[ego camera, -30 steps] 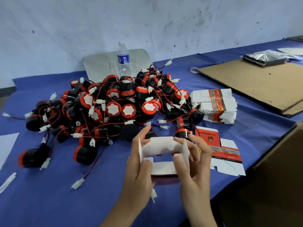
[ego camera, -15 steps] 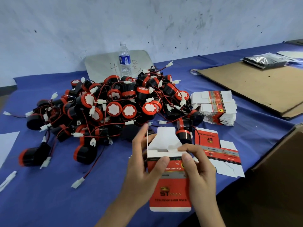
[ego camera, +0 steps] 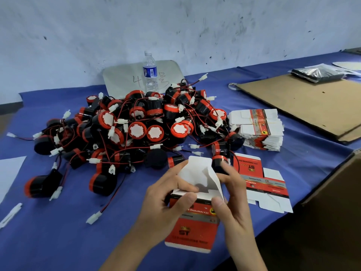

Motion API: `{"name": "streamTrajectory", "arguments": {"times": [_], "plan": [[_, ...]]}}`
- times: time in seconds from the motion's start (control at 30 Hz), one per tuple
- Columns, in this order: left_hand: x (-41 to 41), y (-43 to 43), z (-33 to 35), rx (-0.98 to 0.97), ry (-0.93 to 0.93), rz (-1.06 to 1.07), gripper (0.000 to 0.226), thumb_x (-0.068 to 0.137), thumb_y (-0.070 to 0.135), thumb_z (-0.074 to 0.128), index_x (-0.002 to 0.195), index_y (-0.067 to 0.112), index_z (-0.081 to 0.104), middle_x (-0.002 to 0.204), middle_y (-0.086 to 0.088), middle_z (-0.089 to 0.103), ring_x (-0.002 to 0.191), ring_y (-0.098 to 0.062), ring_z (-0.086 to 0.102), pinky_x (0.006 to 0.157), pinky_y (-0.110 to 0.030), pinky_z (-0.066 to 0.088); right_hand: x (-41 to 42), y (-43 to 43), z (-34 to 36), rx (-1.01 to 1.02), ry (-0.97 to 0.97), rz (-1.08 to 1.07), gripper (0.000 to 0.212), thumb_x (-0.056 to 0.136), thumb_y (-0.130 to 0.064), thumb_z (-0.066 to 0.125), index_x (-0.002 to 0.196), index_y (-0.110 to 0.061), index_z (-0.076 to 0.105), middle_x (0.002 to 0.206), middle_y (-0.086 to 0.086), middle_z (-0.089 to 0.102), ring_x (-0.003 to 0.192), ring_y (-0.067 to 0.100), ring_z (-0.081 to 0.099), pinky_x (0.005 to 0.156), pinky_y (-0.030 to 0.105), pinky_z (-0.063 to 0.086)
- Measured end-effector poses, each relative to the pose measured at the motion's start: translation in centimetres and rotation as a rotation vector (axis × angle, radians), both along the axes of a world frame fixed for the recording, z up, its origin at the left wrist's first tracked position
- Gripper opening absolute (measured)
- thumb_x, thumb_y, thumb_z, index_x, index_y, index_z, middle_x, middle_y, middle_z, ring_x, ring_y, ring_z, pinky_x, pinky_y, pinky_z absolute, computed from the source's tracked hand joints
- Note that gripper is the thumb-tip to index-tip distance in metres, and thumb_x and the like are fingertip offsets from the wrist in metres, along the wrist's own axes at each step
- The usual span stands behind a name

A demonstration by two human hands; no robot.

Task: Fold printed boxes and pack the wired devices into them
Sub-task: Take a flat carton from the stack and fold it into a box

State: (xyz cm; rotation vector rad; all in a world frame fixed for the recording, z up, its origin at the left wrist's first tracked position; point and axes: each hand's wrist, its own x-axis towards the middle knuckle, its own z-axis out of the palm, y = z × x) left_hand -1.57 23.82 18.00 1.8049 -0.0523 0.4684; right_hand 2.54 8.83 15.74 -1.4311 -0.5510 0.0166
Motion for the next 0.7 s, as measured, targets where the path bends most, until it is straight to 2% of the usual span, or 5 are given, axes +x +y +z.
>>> {"name": "streamTrajectory", "arguments": {"times": [0.07,0.17,0.4,0.53,0.7], "plan": [[-0.2,0.2,0.3,-0.052,0.020,-0.064,0.039,0.077,0.070,0.060,0.085,0.033,0.071,0.139,0.021,0.051,0.112,-0.013,0.063,0.078,-0.021,0.050,0.1,-0.2,0.5,0.029,-0.024,0.052,0.047,0.081,-0.040,0.061,0.127,-0.044,0.054,0.136,-0.014,0.052,0.123,0.009,0.054,0.088,0.025,0.051],[-0.5,0.0,0.6,-0.152,0.035,-0.124,0.038,0.074,0.067,0.065,0.086,0.031,0.070,0.137,0.025,0.050,0.101,-0.009,0.067,0.068,-0.016,0.051,0.5,-0.5,1.0,0.093,-0.012,0.089,0.041,0.075,-0.032,0.067,0.116,-0.035,0.064,0.114,-0.006,0.063,0.102,0.011,0.063,0.073,0.022,0.053],[-0.6,0.1,0.2,-0.239,0.064,-0.168,0.050,0.068,0.065,0.072,0.088,0.025,0.049,0.141,0.021,0.050,0.076,-0.022,0.065,0.056,-0.024,0.049,0.3,-0.2,0.7,0.127,0.039,0.093,0.012,0.075,-0.034,0.066,0.081,-0.024,0.065,0.107,0.007,0.068,0.101,0.020,0.063,0.076,0.029,0.053],[-0.7,0.3,-0.2,-0.204,0.073,-0.207,0.048,0.068,0.059,0.077,0.094,0.032,0.048,0.138,0.015,0.054,0.089,-0.013,0.068,0.065,-0.023,0.052,0.7,-0.2,0.7,0.084,0.221,0.144,0.017,0.072,-0.038,0.067,0.069,-0.023,0.063,0.113,0.004,0.068,0.103,0.026,0.065,0.078,0.046,0.052],[-0.9,1.2,0.1,0.049,0.071,-0.269,0.060,0.074,0.056,0.075,0.126,0.042,0.048,0.134,0.010,0.057,0.102,-0.022,0.067,0.081,-0.031,0.055,1.9,-1.7,1.6,-0.097,0.490,0.529,0.038,0.076,-0.027,0.074,0.111,-0.033,0.061,0.115,0.007,0.069,0.094,0.031,0.068,0.074,0.037,0.056]]}}
